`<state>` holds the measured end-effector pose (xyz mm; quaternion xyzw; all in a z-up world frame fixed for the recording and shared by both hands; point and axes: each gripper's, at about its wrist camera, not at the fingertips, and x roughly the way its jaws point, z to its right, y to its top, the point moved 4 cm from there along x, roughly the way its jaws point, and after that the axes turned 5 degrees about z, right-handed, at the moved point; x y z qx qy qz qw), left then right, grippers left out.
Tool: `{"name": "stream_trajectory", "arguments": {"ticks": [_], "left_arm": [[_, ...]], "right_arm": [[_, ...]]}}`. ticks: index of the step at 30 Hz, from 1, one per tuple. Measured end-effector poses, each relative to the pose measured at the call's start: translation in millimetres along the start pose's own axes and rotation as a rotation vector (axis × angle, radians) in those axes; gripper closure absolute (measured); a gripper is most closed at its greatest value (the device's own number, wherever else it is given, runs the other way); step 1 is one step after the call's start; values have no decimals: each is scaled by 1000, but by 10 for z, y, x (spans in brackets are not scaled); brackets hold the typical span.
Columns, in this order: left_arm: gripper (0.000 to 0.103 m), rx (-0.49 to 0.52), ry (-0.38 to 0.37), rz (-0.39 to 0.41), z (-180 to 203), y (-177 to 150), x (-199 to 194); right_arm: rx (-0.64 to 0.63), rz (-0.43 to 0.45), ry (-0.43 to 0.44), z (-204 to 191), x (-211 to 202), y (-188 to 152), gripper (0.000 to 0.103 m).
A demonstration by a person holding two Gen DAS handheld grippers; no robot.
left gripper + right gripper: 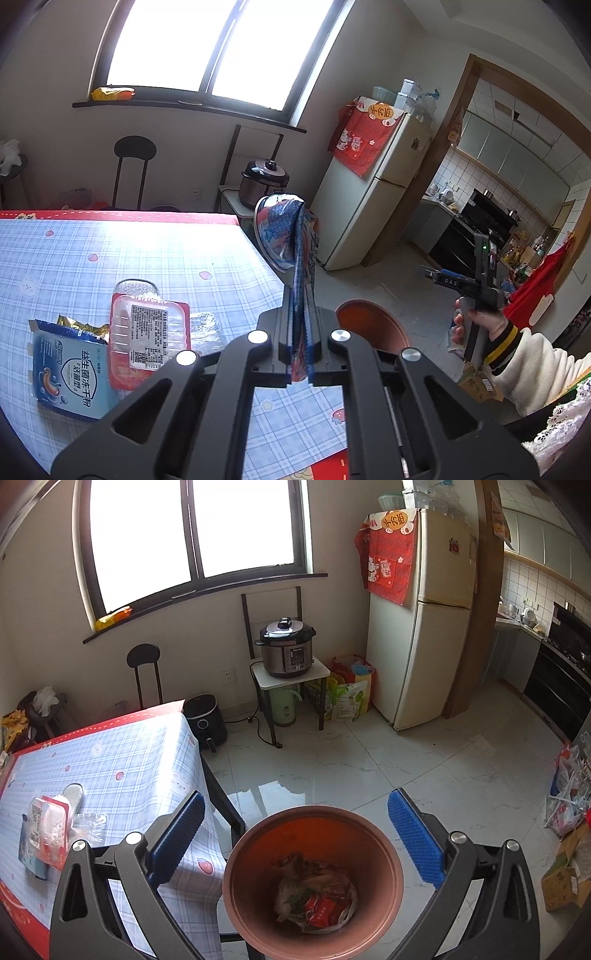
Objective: Collect trash
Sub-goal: 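Release pink snack packet from left tool into the bin, then move left tool back to the clear plastic tray on the table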
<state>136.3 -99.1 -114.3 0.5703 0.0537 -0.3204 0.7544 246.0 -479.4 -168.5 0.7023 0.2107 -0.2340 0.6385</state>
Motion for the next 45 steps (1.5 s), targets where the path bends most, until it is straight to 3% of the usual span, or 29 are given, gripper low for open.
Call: {"name": "stream_trajectory", "arguments": {"ticks": [10,19,27,28,29,31,34,41,45], "left_arm": [[94,103,-135,-65,532,124,603],[94,231,-338,-171,1495,100,1459],[94,314,-427,-246,2275,-18,2118],[89,344,-425,-248,2367,-32,2172],[66,386,-409,-234,2446,-46,2197],[36,426,-396,-179,2539,-6,2183],[23,414,-390,-135,2541,97,2123],[7,386,-308,-63,2216,313,1809],[6,370,-229,-36,1908,401,1540]], "right_arm": [[101,64,-36,362,-613,-157,5],[151,61,-153,874,-1035,-498,5],[228,37,-225,1274,-1163,-771,5],[231,35,-231,1301,-1178,-789,5],[234,33,-236,1318,-1190,-806,5],[237,31,-243,1353,-1230,-843,5],[239,29,-250,1364,-1253,-862,5],[226,55,-233,1255,-1341,-751,5],[195,60,-203,1067,-1339,-700,5]]}}
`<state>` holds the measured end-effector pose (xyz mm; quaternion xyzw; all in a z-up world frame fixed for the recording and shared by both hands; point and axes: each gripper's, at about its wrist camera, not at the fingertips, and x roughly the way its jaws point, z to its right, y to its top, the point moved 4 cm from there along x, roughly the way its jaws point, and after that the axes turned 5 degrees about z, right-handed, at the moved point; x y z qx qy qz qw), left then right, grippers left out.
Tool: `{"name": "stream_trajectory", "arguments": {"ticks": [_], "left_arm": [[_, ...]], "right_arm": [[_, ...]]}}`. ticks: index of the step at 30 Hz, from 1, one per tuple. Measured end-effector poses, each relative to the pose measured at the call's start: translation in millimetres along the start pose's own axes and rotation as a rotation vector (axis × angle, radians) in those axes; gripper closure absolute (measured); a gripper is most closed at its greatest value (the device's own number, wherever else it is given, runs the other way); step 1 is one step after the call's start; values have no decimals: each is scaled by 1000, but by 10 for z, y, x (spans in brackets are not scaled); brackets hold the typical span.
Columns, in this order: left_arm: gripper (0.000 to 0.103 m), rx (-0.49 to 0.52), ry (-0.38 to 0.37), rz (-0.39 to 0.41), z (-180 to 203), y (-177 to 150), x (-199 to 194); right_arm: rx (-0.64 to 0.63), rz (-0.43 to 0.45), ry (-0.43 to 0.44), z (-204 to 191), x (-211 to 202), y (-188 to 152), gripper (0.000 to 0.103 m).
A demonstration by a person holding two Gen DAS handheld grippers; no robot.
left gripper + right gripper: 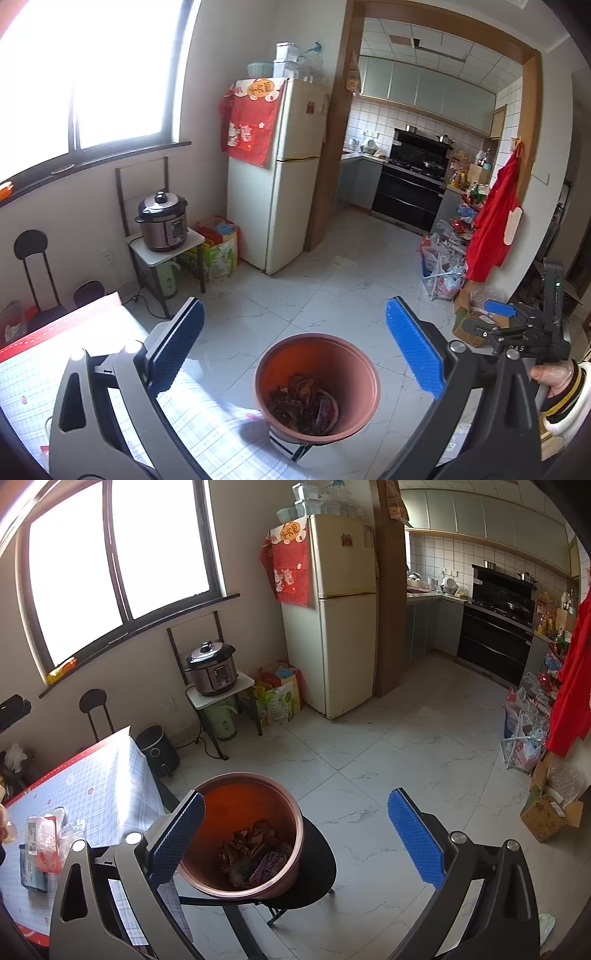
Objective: Collect trash
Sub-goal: 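Move left tool back to the clear plastic tray on the table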
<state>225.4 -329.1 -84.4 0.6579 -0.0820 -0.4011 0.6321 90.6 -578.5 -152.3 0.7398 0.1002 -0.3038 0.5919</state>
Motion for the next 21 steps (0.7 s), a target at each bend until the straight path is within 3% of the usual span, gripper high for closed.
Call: {"name": "stream_trajectory", "arguments": {"ticks": [10,21], "left_arm": [[6,-85,187,-17,-722,-255,-804],[6,-187,340,-11,-1584,-600,-1783]], "right_arm": [[-51,-39,93,-686,4,-123,5],[-122,-68,186,-1668,-83,-235,5]]}}
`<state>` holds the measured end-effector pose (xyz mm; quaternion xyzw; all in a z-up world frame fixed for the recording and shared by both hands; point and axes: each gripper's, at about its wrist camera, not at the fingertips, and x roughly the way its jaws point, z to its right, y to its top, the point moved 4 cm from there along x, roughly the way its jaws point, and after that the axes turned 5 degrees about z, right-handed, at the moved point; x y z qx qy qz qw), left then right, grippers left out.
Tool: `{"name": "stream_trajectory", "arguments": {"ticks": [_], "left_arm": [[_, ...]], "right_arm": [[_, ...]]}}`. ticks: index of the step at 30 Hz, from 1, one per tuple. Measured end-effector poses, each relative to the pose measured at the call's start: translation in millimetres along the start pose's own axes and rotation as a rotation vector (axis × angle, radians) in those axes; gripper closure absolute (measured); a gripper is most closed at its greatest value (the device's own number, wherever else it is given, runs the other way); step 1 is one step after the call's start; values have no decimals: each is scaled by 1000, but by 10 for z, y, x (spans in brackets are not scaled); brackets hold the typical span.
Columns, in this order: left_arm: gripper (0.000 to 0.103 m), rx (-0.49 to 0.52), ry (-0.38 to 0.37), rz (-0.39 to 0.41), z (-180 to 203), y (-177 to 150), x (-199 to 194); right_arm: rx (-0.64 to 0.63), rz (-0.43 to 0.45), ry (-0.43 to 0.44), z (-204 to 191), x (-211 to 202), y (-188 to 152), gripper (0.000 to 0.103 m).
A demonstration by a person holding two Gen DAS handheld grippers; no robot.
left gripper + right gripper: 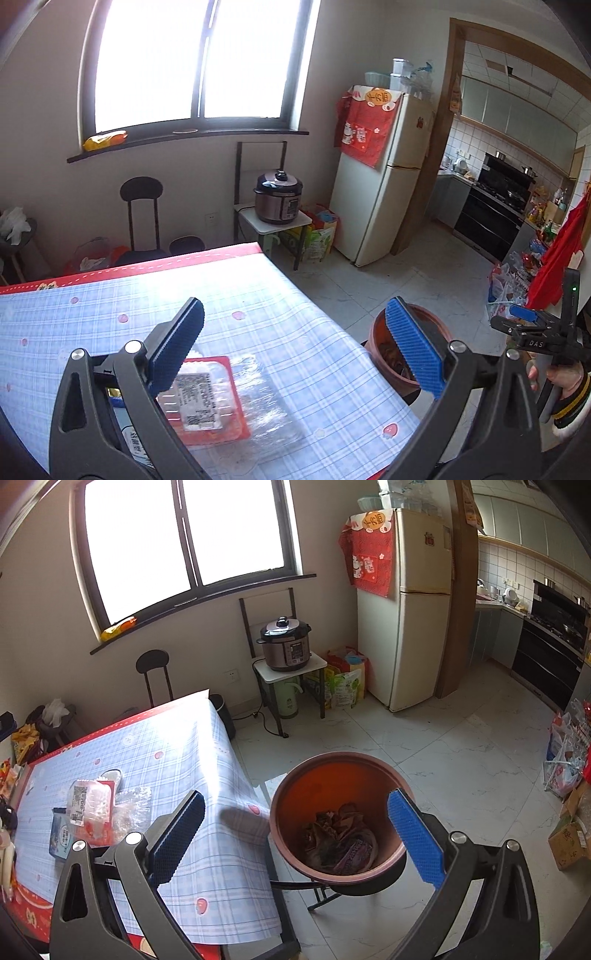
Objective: Collect trash
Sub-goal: 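Move left tool back to the clear plastic tray on the table, then reach right tool to the red-labelled clear plastic tray and close on it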
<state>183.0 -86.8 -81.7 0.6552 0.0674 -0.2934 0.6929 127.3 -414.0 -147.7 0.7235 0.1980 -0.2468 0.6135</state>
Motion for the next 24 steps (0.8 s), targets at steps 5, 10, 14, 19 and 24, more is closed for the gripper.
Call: {"name": "stream_trajectory", "arguments": {"ticks": [5,10,14,19,24], "left_arm": [[6,-81,82,15,-588,-134,-355],[6,-198,174,14,-1214,-422,-690],[6,-284,254,1,-1665,-748,-945],[6,-373,323,-16,-2092,-1094,-1205],[6,-421,350,-30,-2340,-1374,-1365]], "right_arm": [[-39,-7,37,-444,-12,-9,5],[-82,-28,71,-840,6,-51,5],[-129,-57,103,-1175,57,-97,5],[-202,-92,155,-1690,153,-170,5],[-354,-123,235,-2405,281,-339,5]]}}
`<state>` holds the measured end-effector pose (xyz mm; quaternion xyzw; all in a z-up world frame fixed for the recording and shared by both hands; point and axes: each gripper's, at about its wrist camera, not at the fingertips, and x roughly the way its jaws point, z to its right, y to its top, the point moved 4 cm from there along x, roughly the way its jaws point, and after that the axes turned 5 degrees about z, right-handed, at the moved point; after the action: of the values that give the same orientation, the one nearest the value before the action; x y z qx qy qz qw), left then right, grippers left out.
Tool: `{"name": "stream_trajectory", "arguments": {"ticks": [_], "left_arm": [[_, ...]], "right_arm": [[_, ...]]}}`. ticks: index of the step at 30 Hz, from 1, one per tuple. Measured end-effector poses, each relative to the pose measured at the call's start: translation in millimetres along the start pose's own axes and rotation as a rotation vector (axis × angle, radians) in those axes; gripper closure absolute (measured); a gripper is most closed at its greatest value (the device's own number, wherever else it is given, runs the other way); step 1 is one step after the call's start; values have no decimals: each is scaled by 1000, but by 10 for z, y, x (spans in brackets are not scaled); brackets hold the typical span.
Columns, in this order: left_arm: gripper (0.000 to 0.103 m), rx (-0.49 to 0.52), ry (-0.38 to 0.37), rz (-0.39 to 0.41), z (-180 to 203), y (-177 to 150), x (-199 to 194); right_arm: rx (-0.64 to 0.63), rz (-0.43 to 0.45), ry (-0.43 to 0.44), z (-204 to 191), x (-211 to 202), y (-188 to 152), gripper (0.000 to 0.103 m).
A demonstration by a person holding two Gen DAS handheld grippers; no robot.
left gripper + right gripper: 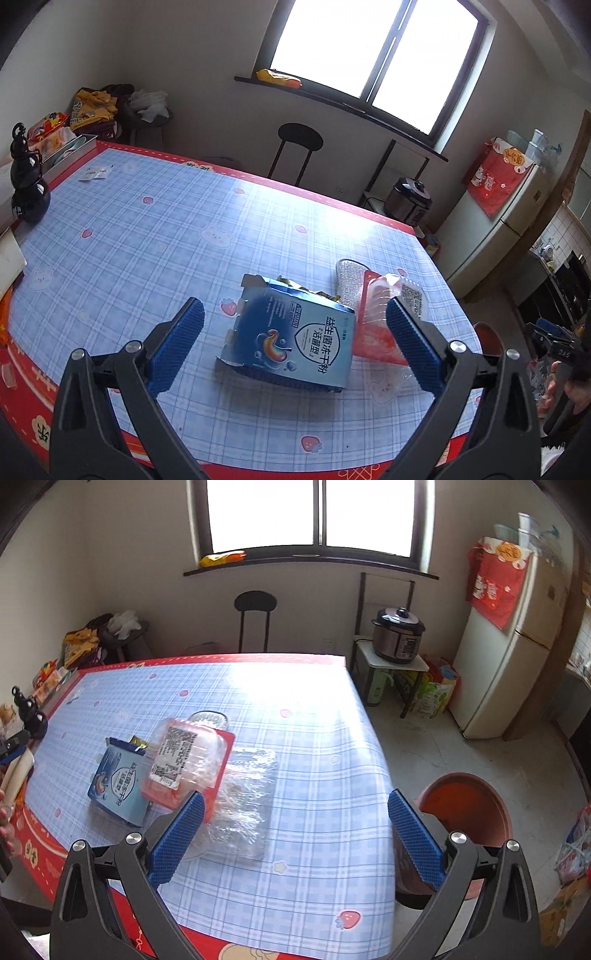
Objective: Collect trash
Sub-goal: 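Reach right tool to the red-labelled clear plastic tray and close on it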
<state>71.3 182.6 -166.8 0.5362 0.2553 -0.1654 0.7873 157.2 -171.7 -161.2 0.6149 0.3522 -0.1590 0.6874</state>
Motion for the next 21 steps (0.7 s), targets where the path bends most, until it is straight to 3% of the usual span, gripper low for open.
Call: {"name": "stream_trajectory", "arguments": {"ticks": [4,8,13,21], "left_arm": [[6,-34,2,-12,-196,-94,20],[6,-67,2,-32,-350,-195,90],[6,-100,-8,-52,-495,-323,154],[6,-140,-11,-77,-727,-451,240]], "right_arm": [[-223,-24,78,-692,308,-35,5],[-492,-35,80,-1322,607,-155,5],[-647,-49,74,-1799,905,-308,5],[-895,11,-78,-2119,1216,-574,5]]}}
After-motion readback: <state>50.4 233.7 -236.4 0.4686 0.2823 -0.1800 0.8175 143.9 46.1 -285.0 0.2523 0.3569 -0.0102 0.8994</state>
